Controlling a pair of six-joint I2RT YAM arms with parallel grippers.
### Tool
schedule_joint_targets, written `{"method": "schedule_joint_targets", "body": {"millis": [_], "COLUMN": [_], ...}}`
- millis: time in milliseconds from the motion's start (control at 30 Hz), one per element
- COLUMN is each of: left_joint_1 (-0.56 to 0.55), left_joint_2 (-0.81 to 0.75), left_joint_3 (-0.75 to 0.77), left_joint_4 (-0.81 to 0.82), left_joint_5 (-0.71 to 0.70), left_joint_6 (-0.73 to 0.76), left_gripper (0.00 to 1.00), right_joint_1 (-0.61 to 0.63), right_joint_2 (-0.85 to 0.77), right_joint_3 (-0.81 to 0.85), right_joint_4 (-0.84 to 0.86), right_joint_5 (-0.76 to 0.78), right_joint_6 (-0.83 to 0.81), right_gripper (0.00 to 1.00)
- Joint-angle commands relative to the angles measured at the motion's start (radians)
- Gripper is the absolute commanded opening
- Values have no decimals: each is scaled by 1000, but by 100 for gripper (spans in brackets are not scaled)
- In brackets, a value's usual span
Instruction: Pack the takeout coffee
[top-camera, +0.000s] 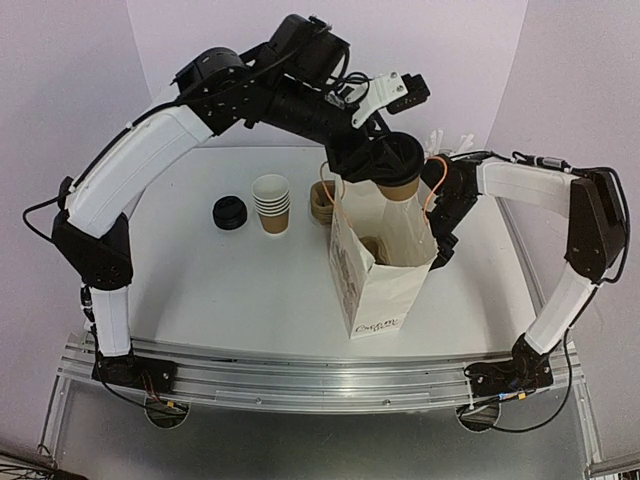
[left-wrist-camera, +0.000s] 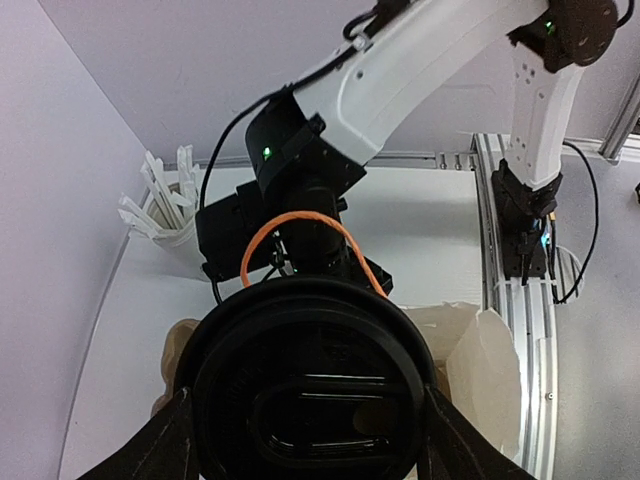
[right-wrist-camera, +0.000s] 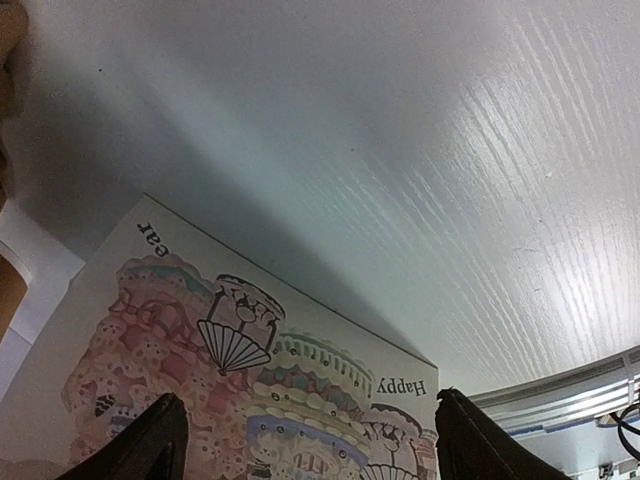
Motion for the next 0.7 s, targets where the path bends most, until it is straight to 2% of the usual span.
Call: {"method": "schedule_joint_targets", "body": {"millis": [0,233,467,667], "left_joint_1": [-3,-3,-2,-2], "left_joint_2": [0,27,50,57], "left_joint_3": [47,-16,-81,-123], "left_joint_4": [-57,-151,-103,-83], "left_joint_5": [-49,3,-52,-34], "left_joint_6": [-47,-81,-77,-113], "left_gripper": [31,32,30,29], "right_joint_1": [9,12,13,13], "right_joint_2": [-84,-94,-108,-151], "right_joint_3": [-23,-15,-12,-26], "right_joint_4": [-13,-14,-14,-15], "right_joint_5": [36,37,19,15], "right_joint_6": [36,28,24,11], "right_gripper": [81,81,81,81]}}
